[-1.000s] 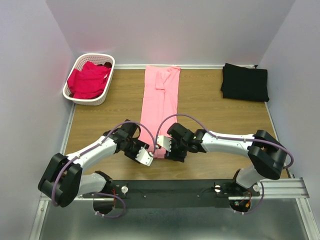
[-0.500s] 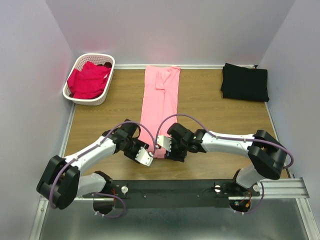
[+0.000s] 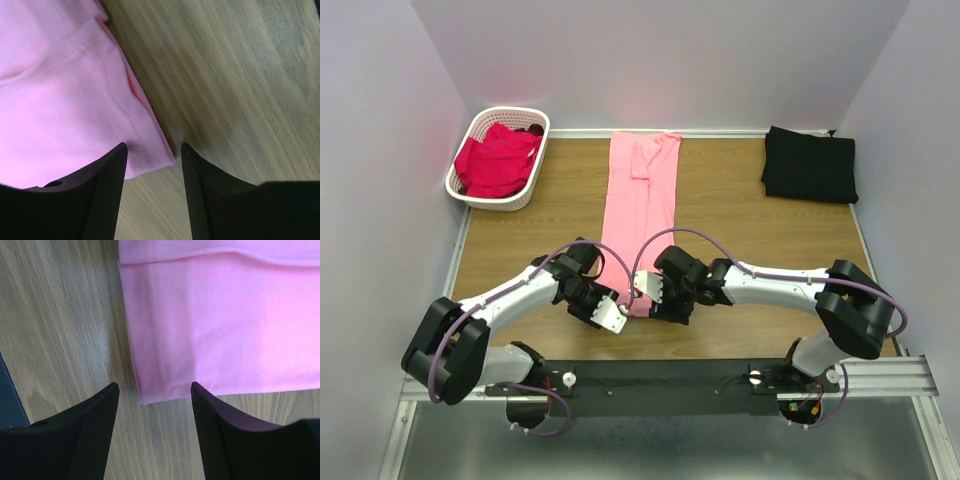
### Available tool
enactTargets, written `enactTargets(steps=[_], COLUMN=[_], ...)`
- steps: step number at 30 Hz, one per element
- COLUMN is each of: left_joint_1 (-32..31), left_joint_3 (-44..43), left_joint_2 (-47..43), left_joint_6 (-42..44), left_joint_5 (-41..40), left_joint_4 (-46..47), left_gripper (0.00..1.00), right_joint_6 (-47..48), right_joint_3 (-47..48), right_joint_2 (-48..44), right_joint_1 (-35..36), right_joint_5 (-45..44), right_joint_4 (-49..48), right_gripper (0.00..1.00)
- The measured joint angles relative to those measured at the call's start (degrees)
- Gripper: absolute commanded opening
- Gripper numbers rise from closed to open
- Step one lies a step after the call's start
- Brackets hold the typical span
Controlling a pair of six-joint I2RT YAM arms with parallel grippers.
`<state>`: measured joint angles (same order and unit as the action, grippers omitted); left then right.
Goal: Fold and stack the t-shirts
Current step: Fold the tshirt
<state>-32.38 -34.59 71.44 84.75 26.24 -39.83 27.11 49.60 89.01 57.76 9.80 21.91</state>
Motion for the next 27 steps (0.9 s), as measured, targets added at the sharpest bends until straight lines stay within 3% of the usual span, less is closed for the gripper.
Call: enactTargets(steps=[2, 5, 6, 8, 21, 24, 27], left_joint_1=[-0.13, -0.42, -0.68, -0.92, -1.25, -1.25, -1.25], left_joint_3=[-0.81, -1.46, -1.55, -1.53, -1.38, -1.36, -1.31], left_joint_2=[1.29, 2.45, 2.86, 3.02, 3.17, 3.17, 3.17], left_joint_6=[-0.39, -1.36, -1.62, -1.77, -1.86, -1.86, -1.86], left_joint_5=[-0.02, -0.11, -0.13, -0.28, -0.55, -0.57, -0.61], left_joint_4=[0.2, 0.57, 0.94, 1.18, 2.01, 2.01, 2.14], left_gripper=[0.5, 0.34, 0.24, 0.2, 0.18, 0.16, 0.13], right_joint_6=[0.0, 0.13, 0.37, 0.61, 2.62, 2.75, 2.71], right_joint_3=[0.0, 0.0, 0.0, 0.0, -0.11, -1.05, -2.25], right_joint_2=[0.0, -0.17, -0.24, -0.39, 1.6, 2.58, 2.1], right_joint_1=[0.0, 0.0, 0.0, 0.0, 0.0, -0.02, 0.0], right_joint_5=[-0.07, -0.2, -0.24, -0.28, -0.2, 0.04, 0.31], right_joint_4=[0.02, 0.0, 0.02, 0.0, -3.56, -5.22, -7.34], right_gripper=[0.7, 0.72, 0.73, 0.73, 0.7, 0.66, 0.5])
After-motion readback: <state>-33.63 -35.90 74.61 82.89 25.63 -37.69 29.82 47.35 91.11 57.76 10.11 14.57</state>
